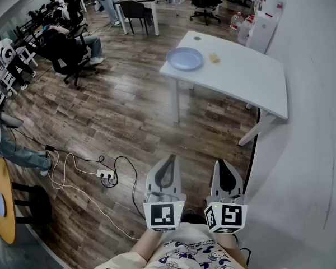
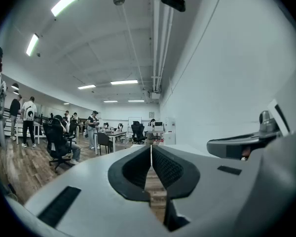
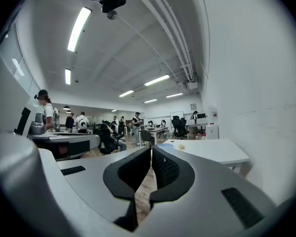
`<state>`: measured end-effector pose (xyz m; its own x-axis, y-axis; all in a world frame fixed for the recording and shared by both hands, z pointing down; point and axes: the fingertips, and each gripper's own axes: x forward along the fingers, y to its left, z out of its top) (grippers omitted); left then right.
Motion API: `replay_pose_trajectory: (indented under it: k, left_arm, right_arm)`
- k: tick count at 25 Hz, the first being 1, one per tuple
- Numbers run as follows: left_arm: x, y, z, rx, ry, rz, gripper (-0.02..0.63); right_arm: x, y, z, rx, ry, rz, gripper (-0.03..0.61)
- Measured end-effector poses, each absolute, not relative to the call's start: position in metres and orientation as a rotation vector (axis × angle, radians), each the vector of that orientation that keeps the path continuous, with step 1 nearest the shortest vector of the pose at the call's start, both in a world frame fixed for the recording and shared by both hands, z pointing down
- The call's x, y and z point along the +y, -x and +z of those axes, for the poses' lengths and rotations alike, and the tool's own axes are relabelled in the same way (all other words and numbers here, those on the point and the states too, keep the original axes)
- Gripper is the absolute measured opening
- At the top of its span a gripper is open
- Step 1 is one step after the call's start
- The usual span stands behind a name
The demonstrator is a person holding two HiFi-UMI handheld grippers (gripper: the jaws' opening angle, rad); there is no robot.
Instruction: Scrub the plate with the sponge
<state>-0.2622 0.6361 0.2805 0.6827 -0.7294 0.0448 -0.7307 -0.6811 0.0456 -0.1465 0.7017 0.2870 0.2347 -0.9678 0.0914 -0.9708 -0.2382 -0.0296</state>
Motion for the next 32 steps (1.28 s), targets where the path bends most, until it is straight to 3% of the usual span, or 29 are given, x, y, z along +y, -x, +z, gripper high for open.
replay_pose_trajectory:
  k: [32]
  left_arm:
    - [0.585, 0.286, 0.298, -1.222, -2.802, 0.061, 0.015]
  right_arm:
    - [0.656, 0.157, 0.307, -1.870, -2.483, 0.222, 0.032]
